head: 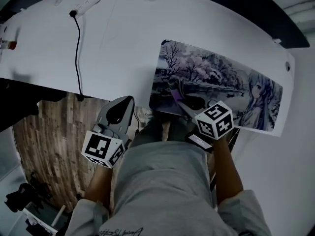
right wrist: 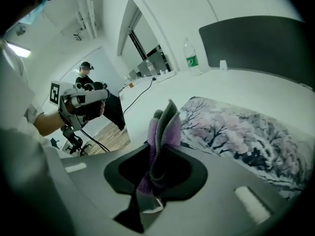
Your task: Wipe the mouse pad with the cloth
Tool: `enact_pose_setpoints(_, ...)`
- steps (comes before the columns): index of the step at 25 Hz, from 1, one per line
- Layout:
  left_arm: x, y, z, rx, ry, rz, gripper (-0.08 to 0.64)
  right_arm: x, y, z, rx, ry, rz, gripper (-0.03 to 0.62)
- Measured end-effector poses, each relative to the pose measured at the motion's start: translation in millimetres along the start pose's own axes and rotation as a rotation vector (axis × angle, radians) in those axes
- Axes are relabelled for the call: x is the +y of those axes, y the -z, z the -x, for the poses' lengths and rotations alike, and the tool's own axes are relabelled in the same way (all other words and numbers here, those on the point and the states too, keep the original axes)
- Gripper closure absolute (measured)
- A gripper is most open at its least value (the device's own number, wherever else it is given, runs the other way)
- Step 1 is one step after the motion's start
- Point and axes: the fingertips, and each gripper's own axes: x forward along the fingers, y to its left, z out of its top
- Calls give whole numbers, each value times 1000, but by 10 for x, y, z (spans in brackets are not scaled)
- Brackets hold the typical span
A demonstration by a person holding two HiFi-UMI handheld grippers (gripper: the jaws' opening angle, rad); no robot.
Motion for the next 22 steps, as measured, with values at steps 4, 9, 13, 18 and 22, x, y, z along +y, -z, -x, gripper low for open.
enact_pose_setpoints(4, -281, -142, -239, -13, 37, -16, 541, -239, -81, 418, -68, 51, 0, 502)
enact_pose_setpoints(9, -654, -350, -518, -27, 80, -41, 541, -431, -188, 930, -151, 101, 13, 502)
enact_pose_setpoints(13, -930, -512, -681, -28, 101, -70, 541, -522, -224, 1317, -219, 135, 21, 502)
enact_pose_setpoints(18, -1214, -720, -804, -37, 122, -108, 541, -572, -321, 1758, -310, 165, 13, 503)
enact_pose_setpoints(22, -1404, -756, -853, -28, 141, -123, 541, -565, -355, 1993, -346, 185, 22, 503)
